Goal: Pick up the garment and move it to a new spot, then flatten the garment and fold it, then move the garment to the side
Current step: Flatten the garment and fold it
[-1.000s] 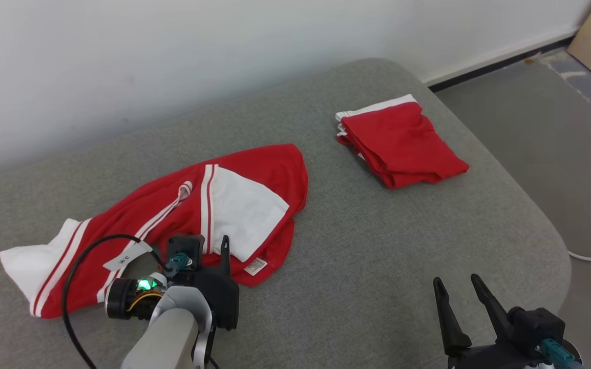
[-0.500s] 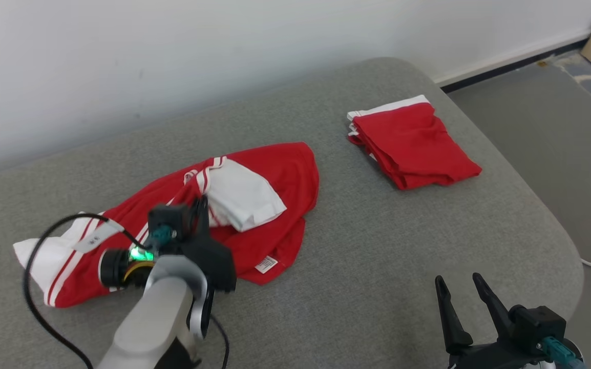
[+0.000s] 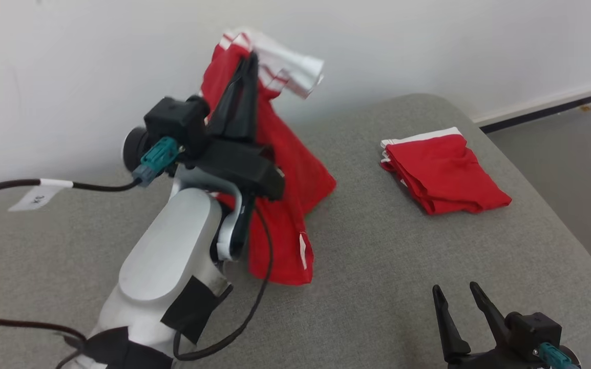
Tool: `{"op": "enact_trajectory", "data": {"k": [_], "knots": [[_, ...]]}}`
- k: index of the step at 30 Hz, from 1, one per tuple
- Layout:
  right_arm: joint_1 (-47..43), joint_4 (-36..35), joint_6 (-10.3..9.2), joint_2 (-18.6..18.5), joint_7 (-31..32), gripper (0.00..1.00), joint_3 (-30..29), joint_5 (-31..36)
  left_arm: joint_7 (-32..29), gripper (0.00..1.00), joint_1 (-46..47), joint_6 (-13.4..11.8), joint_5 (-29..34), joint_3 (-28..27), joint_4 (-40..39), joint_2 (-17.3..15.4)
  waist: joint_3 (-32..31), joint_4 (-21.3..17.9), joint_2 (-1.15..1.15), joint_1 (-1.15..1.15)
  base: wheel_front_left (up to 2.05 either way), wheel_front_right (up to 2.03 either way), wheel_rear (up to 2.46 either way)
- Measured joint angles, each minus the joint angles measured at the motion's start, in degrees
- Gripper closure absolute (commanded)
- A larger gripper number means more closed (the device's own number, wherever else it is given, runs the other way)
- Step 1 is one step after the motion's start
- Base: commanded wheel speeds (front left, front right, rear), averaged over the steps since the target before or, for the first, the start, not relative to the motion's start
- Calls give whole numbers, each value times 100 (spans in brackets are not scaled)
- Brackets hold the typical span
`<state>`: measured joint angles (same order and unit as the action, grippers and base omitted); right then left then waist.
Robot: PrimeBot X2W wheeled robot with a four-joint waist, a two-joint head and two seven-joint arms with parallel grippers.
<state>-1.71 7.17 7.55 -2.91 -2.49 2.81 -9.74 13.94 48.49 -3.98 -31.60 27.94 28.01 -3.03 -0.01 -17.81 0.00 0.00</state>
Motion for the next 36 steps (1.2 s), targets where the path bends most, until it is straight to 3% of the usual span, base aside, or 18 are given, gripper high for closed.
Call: {"op": "enact_trajectory", "data": {"k": [8, 9, 15, 19, 22, 28, 31, 32, 34, 35, 36], "knots": [[-62, 10, 0, -1, -1, 0, -29, -2, -92, 100, 371, -297, -545, 668, -816, 7, -237, 51, 0, 0, 0, 0, 0], [-68, 8, 0, -1, -1, 0, -36, -7, -79, 100, 445, -388, -867, 797, -1048, 9, -276, 43, 0, 0, 0, 0, 0], [-85, 11, 0, 0, -7, 0, -49, -10, 44, 100, 509, -805, -1482, 778, -1334, 19, -330, 35, 0, -1, 0, 0, 0], [-135, -15, 0, -2, -13, 0, -88, -30, 93, 100, 7, -1018, -1740, 266, -1244, 30, -314, 135, 0, -1, 0, 0, 0], [-152, -27, 0, -1, -12, 0, -111, -27, 97, 100, -699, -1083, -1636, -501, -1120, 21, -283, 285, 0, 0, 0, 0, 0], [-132, -48, 0, -2, -4, 0, -102, -29, 109, 100, -2171, -956, -1281, -1872, -416, 2, -218, 680, 0, 0, 0, 0, 0], [-110, -63, 0, -2, 24, 0, -49, -29, 110, 100, -2665, -881, -1500, -2729, -112, 9, -197, 905, 0, 0, 0, 0, 0], [-104, -66, 0, -1, 42, 0, -25, -29, 111, 92, -2798, -859, -1693, -2948, -36, 4, -193, 978, 0, 0, 0, 0, 0], [-79, -71, 0, 1, 48, 0, 12, -27, 110, 21, -3036, -797, -1907, -3296, 67, 11, -186, 1118, 0, 0, 0, 0, 0], [-66, -75, 0, 0, 53, 0, 26, -27, 110, 0, -3110, -760, -2012, -3389, 125, 4, -184, 1184, 0, 0, 0, 0, 0], [-61, -79, 0, -1, 65, 0, 49, -26, 111, 0, -3174, -713, -2047, -3454, 169, 2, -183, 1248, 0, 0, 0, 0, 0]]}}
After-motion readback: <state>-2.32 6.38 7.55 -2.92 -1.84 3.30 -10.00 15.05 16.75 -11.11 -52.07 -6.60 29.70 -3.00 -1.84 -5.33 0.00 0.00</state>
